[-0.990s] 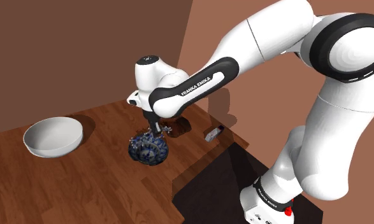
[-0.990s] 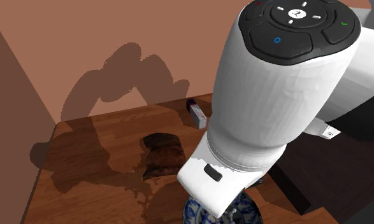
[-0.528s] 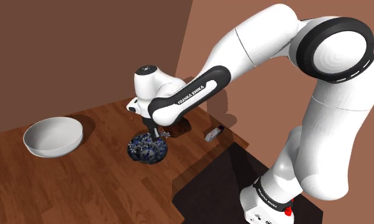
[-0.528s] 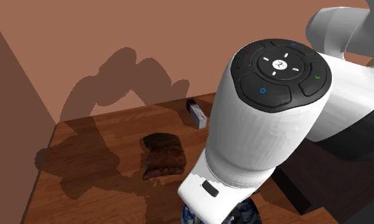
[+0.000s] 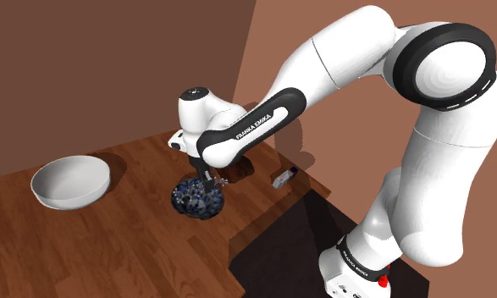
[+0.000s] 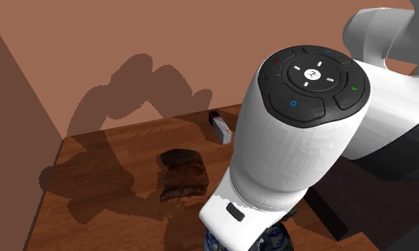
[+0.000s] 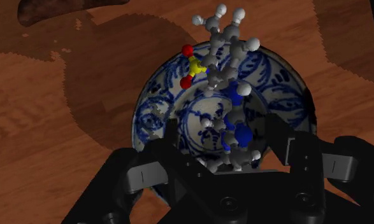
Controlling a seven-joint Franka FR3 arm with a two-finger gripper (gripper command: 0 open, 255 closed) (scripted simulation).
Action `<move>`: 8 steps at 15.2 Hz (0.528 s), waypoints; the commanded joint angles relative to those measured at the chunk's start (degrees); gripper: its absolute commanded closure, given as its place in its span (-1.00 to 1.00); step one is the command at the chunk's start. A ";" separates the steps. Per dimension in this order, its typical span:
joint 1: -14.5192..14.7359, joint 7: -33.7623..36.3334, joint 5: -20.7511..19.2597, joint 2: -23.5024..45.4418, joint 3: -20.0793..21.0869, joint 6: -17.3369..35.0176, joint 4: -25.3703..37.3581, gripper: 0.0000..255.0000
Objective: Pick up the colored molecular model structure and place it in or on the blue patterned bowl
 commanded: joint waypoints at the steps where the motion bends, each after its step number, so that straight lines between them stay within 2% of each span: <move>1: 0.00 0.00 0.00 0.00 0.00 0.00 0.00 -1.00; 4: 0.00 0.00 0.00 0.00 0.00 0.00 0.00 -1.00; 8: 0.32 -0.93 1.48 -4.36 0.82 -6.63 2.27 -1.00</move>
